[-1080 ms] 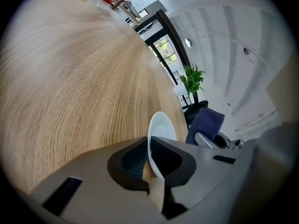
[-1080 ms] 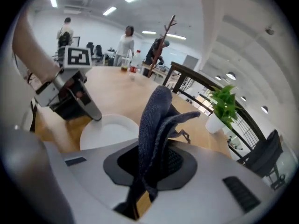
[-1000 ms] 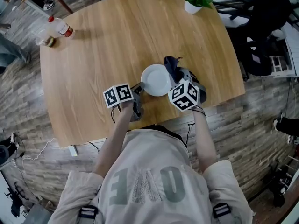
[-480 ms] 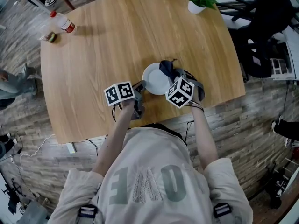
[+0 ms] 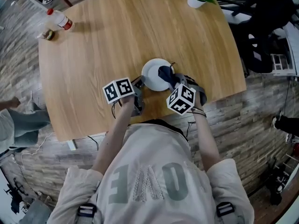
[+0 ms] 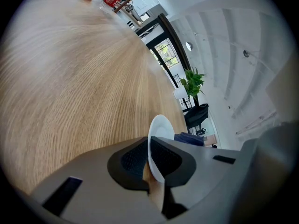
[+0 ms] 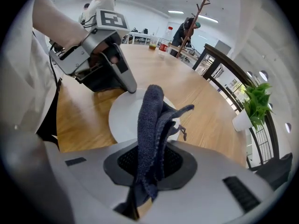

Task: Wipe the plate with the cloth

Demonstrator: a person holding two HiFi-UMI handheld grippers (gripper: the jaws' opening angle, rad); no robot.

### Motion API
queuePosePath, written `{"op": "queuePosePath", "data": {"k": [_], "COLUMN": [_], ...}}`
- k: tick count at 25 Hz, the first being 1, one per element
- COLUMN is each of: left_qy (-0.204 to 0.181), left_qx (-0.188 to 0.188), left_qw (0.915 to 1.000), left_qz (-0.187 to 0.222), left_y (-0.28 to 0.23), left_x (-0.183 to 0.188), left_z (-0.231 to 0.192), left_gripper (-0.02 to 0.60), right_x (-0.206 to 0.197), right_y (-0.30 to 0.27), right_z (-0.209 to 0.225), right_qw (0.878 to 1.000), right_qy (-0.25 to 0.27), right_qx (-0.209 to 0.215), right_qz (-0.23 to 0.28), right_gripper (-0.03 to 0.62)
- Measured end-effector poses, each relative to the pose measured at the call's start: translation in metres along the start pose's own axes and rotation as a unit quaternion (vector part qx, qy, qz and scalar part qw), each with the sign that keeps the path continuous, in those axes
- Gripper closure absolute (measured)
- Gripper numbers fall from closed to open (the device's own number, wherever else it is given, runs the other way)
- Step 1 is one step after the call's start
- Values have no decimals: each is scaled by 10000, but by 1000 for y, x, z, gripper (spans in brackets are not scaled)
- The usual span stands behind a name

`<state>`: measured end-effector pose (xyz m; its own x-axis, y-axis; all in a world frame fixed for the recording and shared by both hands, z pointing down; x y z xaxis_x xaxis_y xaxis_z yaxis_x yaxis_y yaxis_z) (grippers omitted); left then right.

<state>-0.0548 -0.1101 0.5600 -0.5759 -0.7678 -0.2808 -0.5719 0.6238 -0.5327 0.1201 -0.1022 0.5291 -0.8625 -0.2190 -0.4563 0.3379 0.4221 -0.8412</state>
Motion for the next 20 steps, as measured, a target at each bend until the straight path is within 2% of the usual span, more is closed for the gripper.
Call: {"op": "queuePosePath", "data": {"k": [13,16,20], "left_qy": [-7,-37,-39], "left_qx": [-18,-5,-11], "left_qw": [10000,10000,10000], "left_qz": [-19,-54,-55], "left_y": [0,-1,-1], "left_x": [-1,-1,-1], "left_z": [0,1,2], "left_gripper": [555,555,555], "right_x": [-1,0,12], "right_y": [22,25,20], "right_z": [-47,-35,-2], "right_qw": [9969,9974,9988], "right_qy": [-215,-296,-297], "right_qx": [737,620,202], "right_qz": [171,225,319], "right_gripper": [530,530,530]}}
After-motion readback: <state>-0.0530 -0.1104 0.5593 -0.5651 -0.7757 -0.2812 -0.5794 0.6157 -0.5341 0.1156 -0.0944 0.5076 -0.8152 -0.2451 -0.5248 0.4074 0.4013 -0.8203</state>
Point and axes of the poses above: the fingertips, and each gripper's own axes: y backward along the fingers, z to its right, x out of its top, the point moved 6 cm from there along y, backward along the fingers, and after that the axes turned 6 degrees about z, right-handed, at the moved point
